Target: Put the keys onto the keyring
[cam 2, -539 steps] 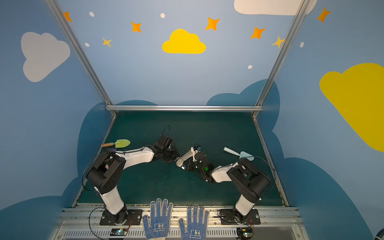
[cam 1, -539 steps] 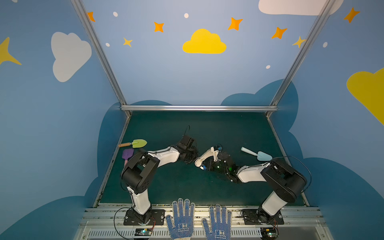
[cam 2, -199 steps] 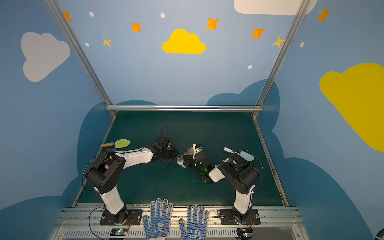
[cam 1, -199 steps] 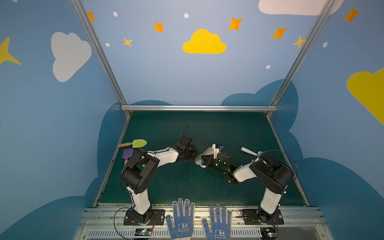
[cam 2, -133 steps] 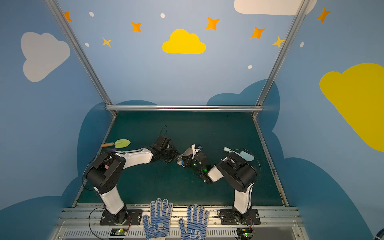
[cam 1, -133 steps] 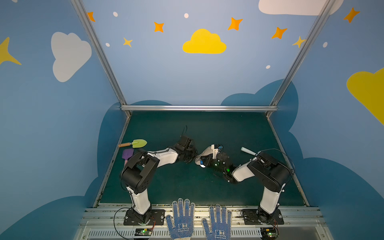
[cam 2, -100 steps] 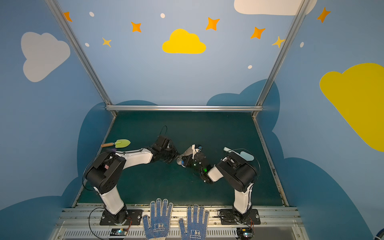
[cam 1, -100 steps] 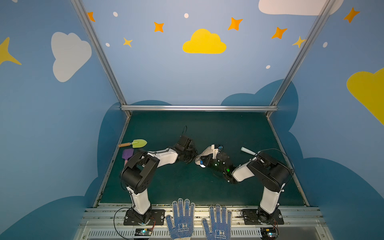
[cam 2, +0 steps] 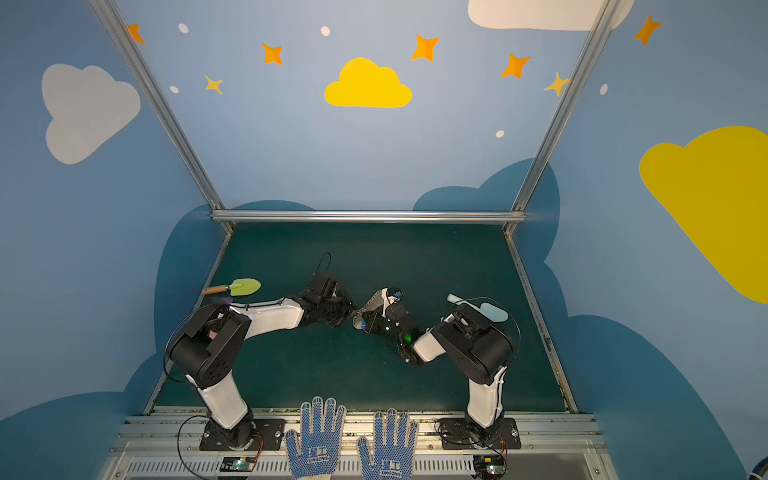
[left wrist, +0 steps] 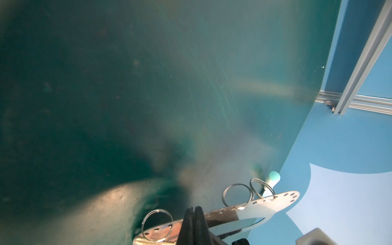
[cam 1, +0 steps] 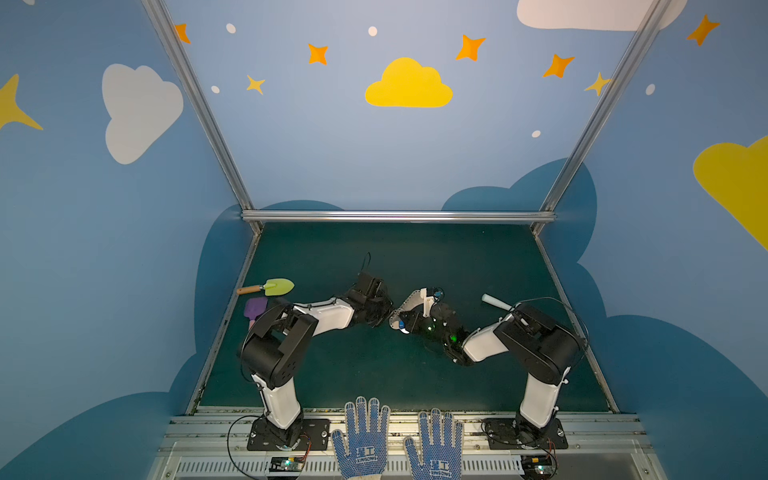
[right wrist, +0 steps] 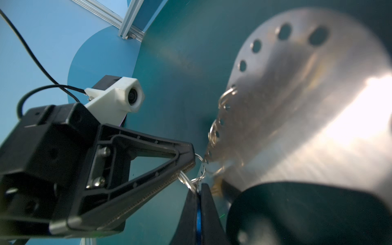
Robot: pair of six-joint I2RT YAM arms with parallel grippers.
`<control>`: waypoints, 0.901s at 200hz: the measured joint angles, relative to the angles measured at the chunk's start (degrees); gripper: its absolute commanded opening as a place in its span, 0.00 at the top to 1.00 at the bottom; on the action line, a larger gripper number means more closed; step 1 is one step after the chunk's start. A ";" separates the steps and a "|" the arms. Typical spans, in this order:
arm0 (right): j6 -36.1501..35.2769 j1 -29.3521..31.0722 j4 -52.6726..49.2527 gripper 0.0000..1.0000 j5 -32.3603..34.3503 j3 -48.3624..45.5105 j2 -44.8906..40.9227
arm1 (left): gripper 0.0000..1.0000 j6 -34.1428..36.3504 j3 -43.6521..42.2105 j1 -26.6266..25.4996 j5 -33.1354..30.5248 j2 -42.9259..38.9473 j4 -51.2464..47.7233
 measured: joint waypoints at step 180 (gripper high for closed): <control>-4.76 1.05 -8.61 1.00 0.55 -2.95 -7.54 | 0.96 -2.99 -2.16 0.96 2.71 -1.62 3.43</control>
